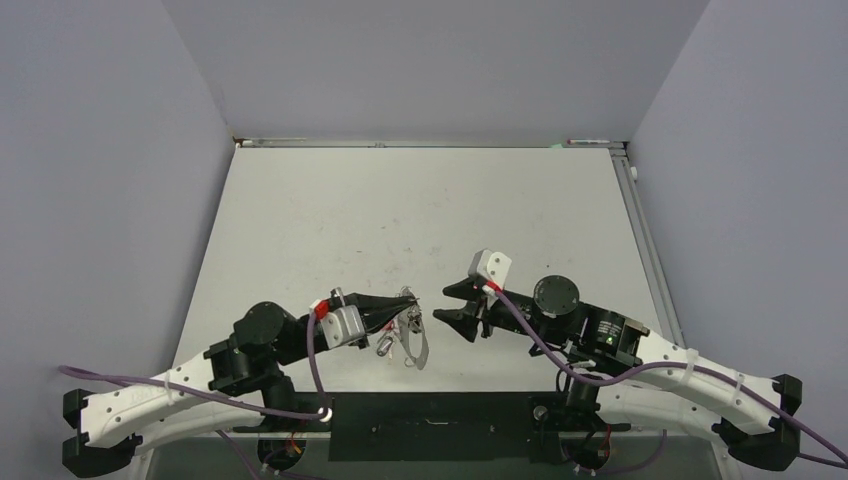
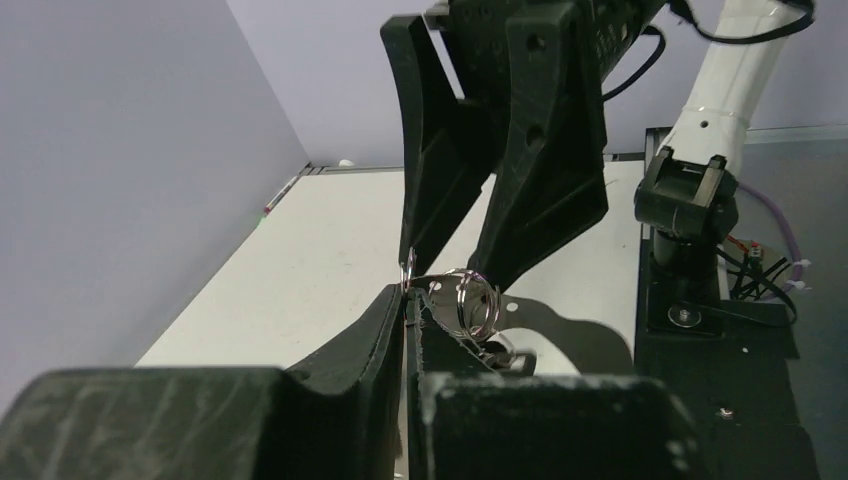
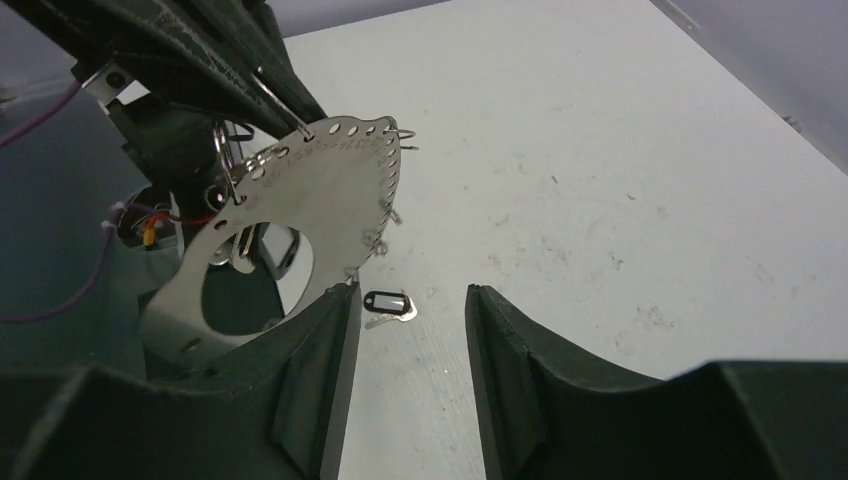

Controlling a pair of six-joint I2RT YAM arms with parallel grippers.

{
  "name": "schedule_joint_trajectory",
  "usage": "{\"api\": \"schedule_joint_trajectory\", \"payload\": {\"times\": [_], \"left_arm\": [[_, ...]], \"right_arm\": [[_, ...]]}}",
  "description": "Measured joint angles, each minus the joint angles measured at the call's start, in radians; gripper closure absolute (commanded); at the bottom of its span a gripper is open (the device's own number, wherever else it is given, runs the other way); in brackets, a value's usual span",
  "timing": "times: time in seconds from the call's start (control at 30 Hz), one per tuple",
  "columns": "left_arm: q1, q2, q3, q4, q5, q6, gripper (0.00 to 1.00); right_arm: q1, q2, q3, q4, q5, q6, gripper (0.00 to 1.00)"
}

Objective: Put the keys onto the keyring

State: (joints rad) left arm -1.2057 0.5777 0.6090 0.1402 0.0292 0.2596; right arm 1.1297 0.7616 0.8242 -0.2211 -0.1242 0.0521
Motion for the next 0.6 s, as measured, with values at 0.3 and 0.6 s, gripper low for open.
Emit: {"api": "schedule_joint_trajectory", "payload": {"times": [0.3, 0.6], "left_arm": [[-0.004, -0.056, 0.077, -0.158, 0.077, -0.011, 1.00], [-0.004, -0.086, 0.032, -0.187, 0.119, -0.013, 1.00]], "right_arm": [[0.031, 0.020, -0.009, 0.187, -0.154, -0.079, 0.59], [0.059, 0.000, -0.058, 0.303, -0.145, -0.109, 0.62]]}}
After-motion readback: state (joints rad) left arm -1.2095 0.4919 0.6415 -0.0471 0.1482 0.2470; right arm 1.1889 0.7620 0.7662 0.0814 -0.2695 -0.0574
